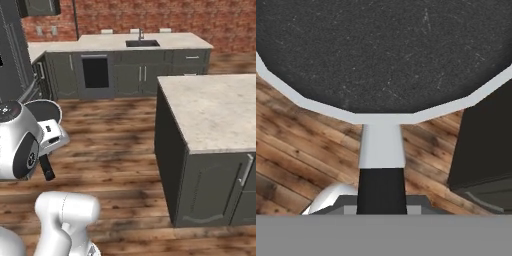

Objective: Move the pot and pan from the stove into the sink.

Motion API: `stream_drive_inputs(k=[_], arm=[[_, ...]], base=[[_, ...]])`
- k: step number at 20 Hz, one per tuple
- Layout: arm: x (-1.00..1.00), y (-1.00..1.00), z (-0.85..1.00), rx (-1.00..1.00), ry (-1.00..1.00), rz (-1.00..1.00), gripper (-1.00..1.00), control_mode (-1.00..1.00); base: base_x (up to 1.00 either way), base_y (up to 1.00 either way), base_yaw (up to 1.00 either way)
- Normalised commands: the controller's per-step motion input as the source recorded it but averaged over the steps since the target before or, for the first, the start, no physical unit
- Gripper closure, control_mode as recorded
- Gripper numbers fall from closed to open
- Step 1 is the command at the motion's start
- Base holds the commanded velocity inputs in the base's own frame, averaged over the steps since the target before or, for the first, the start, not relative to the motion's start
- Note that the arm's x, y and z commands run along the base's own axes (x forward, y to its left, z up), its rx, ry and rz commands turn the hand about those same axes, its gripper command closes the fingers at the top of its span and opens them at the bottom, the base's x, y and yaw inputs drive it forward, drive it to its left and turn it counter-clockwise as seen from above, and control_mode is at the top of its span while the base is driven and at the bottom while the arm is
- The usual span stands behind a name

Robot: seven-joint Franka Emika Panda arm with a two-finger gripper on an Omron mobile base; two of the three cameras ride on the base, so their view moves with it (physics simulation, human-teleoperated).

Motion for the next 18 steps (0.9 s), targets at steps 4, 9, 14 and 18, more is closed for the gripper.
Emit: stream_drive_inputs(k=[4, 9, 14, 18], arm=[[0.00, 0.00, 0.00, 0.00, 0.00, 0.00, 1.00, 1.00], [0.00, 0.00, 0.00, 0.00, 0.00, 0.00, 1.00, 1.00], [0.00, 0.00, 0.00, 0.00, 0.00, 0.00, 1.00, 1.00], [0.00, 0.00, 0.00, 0.00, 0.00, 0.00, 1.00, 1.00]], base=[[0.71, 0.09, 0.00], [0.79, 0.12, 0.00], [0.84, 0.15, -0.01], [0.91, 0.19, -0.01]])
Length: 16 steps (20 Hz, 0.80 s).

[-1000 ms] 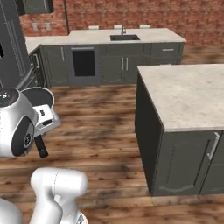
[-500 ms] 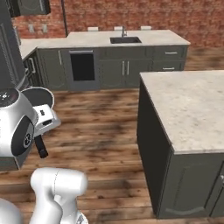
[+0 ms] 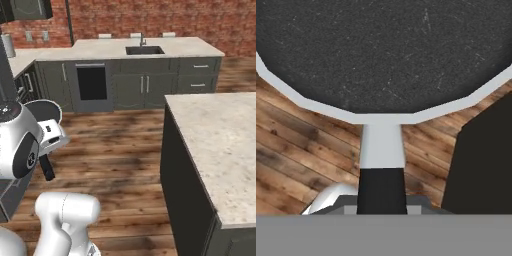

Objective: Move the pot and pan from the stove into the sink.

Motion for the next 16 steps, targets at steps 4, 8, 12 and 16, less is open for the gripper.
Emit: stream_drive_inputs(k=[4, 8, 12, 16], arm=[[0.00, 0.00, 0.00, 0.00, 0.00, 0.00, 1.00, 1.00], [0.00, 0.00, 0.00, 0.00, 0.00, 0.00, 1.00, 1.00], [0.00, 0.00, 0.00, 0.00, 0.00, 0.00, 1.00, 1.00], [0.00, 0.00, 0.00, 0.00, 0.00, 0.00, 1.00, 1.00]], base=[[0.93, 0.17, -0.01], [0.97, 0.18, -0.01], [1.00, 0.21, -0.01], [1.00, 0.21, -0.01]])
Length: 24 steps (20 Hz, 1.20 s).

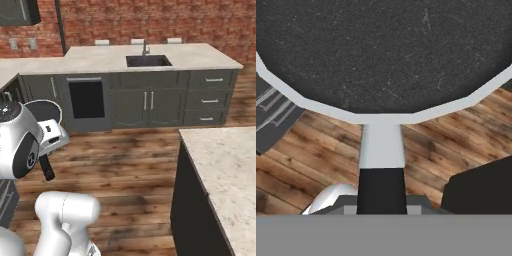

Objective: Move the pot and pan from the stove into the sink.

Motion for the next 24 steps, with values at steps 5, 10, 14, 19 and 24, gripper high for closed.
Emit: stream_drive_inputs(k=[5, 10, 14, 19, 24], arm=[[0.00, 0.00, 0.00, 0.00, 0.00, 0.00, 1.00, 1.00], [0.00, 0.00, 0.00, 0.00, 0.00, 0.00, 1.00, 1.00], [0.00, 0.00, 0.00, 0.00, 0.00, 0.00, 1.00, 1.00], [0.00, 0.00, 0.00, 0.00, 0.00, 0.00, 1.00, 1.00], [0.00, 0.00, 0.00, 0.00, 0.00, 0.00, 1.00, 1.00]], base=[[1.00, 0.21, -0.01], [1.00, 0.22, -0.01], [1.00, 0.23, -0.01], [1.00, 0.24, -0.01], [1.00, 0.25, -0.01]])
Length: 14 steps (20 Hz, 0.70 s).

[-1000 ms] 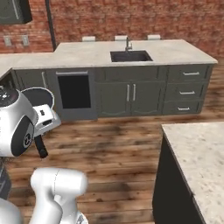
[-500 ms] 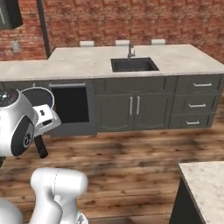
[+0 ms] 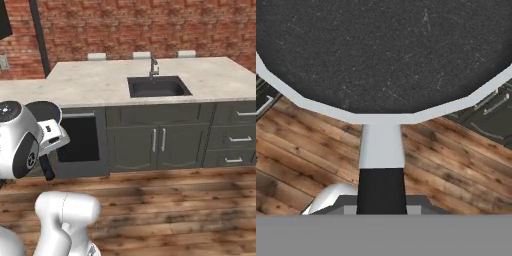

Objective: Move the pot and pan from the stove into the sink.

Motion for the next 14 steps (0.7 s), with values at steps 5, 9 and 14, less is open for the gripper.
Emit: stream_drive_inputs(k=[5, 9, 14], arm=[[0.00, 0.00, 0.00, 0.00, 0.00, 0.00, 1.00, 1.00], [0.00, 0.00, 0.00, 0.00, 0.00, 0.00, 1.00, 1.00], [0.00, 0.00, 0.00, 0.00, 0.00, 0.00, 1.00, 1.00]], base=[[1.00, 0.26, -0.02], [1.00, 0.26, -0.02], [0.95, 0.22, -0.01]])
